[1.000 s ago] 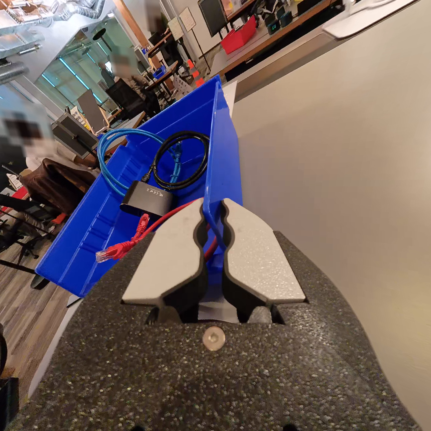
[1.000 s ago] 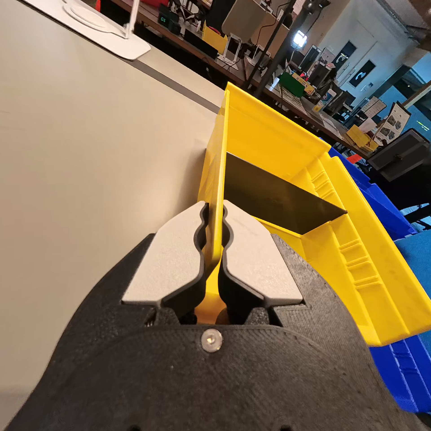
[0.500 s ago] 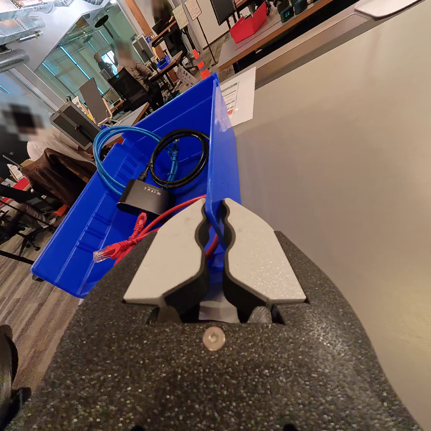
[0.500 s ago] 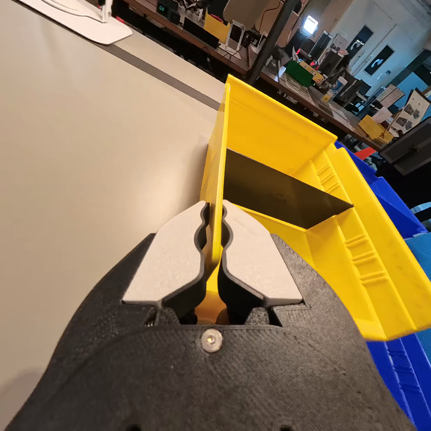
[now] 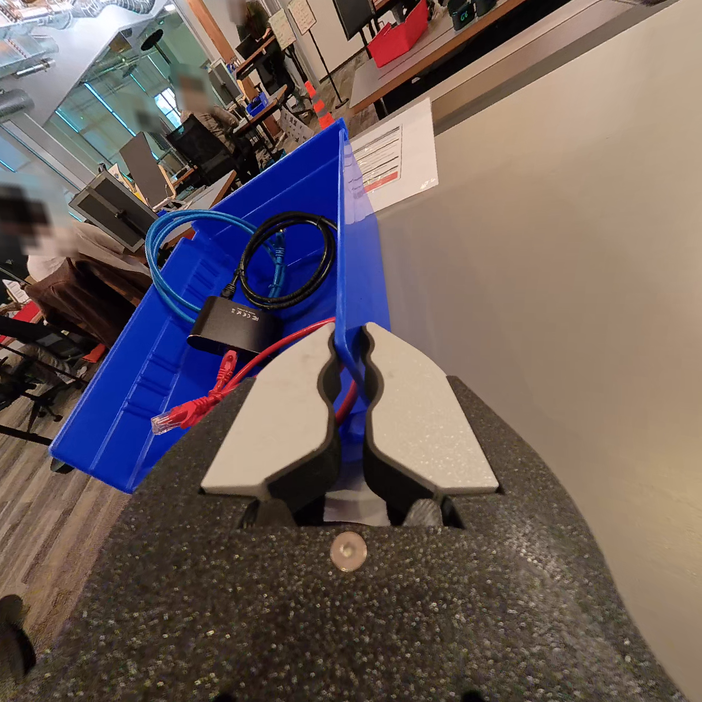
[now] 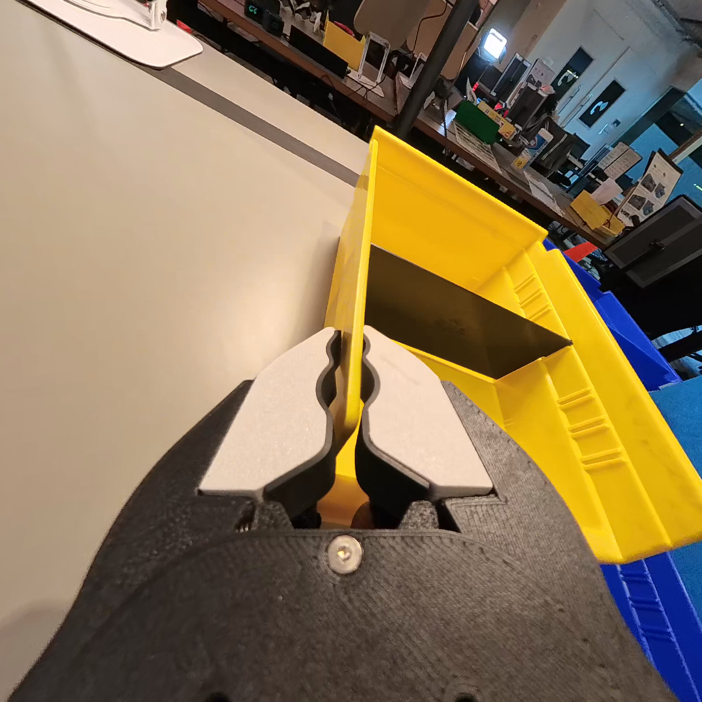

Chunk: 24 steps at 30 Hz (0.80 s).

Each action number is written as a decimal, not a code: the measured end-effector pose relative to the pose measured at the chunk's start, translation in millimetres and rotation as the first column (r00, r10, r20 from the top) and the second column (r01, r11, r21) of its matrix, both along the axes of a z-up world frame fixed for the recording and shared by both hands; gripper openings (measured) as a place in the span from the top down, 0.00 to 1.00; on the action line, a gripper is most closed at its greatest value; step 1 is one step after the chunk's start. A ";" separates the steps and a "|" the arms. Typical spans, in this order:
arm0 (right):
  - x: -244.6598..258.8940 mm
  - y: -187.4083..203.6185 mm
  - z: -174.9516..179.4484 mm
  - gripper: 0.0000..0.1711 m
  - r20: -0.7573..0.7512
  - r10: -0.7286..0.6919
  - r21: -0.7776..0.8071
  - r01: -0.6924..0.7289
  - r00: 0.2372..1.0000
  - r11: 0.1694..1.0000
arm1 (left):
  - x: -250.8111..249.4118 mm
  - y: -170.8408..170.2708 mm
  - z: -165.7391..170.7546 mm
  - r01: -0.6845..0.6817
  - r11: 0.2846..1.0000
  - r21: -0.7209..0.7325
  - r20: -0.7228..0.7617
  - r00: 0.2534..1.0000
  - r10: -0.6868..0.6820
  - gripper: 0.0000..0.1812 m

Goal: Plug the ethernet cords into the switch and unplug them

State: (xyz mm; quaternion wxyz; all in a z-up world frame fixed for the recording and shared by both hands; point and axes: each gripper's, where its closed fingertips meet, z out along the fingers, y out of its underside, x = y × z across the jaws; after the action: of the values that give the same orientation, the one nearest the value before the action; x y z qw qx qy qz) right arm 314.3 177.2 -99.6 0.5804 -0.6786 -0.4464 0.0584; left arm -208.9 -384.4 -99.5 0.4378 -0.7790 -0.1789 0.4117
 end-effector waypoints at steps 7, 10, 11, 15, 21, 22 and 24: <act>-0.5 3.3 0.0 0.96 0.001 -0.005 0.005 0.005 1.000 1.000 | -10.4 0.1 -0.2 0.000 1.000 0.002 0.003 1.000 0.000 0.95; 0.0 4.0 0.1 0.96 -0.002 -0.004 0.006 0.004 1.000 1.000 | -13.0 0.8 -0.3 0.004 1.000 0.000 0.003 1.000 -0.004 0.95; 0.0 3.9 0.2 0.96 -0.004 -0.004 0.007 0.004 1.000 1.000 | -13.6 1.0 -0.3 0.006 1.000 0.002 0.002 1.000 -0.006 0.95; 0.1 2.4 0.0 0.96 -0.010 0.006 0.000 -0.006 1.000 1.000 | -15.2 2.2 -0.5 0.020 1.000 0.011 0.005 1.000 -0.020 0.95; -0.8 -3.1 -0.1 0.97 -0.025 0.030 -0.006 -0.030 0.999 1.000 | -15.5 4.2 -0.8 0.053 0.998 0.030 0.016 0.998 -0.053 0.96; -1.2 -3.7 -0.1 0.97 -0.025 0.035 -0.006 -0.035 0.999 0.999 | -15.3 4.4 -0.8 0.060 0.998 0.036 0.021 0.998 -0.061 0.96; -2.6 -5.0 -0.1 0.97 -0.022 0.051 -0.002 -0.051 0.998 0.999 | -14.6 5.4 -0.8 0.085 0.995 0.045 0.026 0.996 -0.086 0.96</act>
State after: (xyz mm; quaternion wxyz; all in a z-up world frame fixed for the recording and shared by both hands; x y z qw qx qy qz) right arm 311.8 172.3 -99.7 0.5826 -0.6670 -0.4573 0.0812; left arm -223.5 -379.0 -100.4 0.4697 -0.7817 -0.1604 0.3776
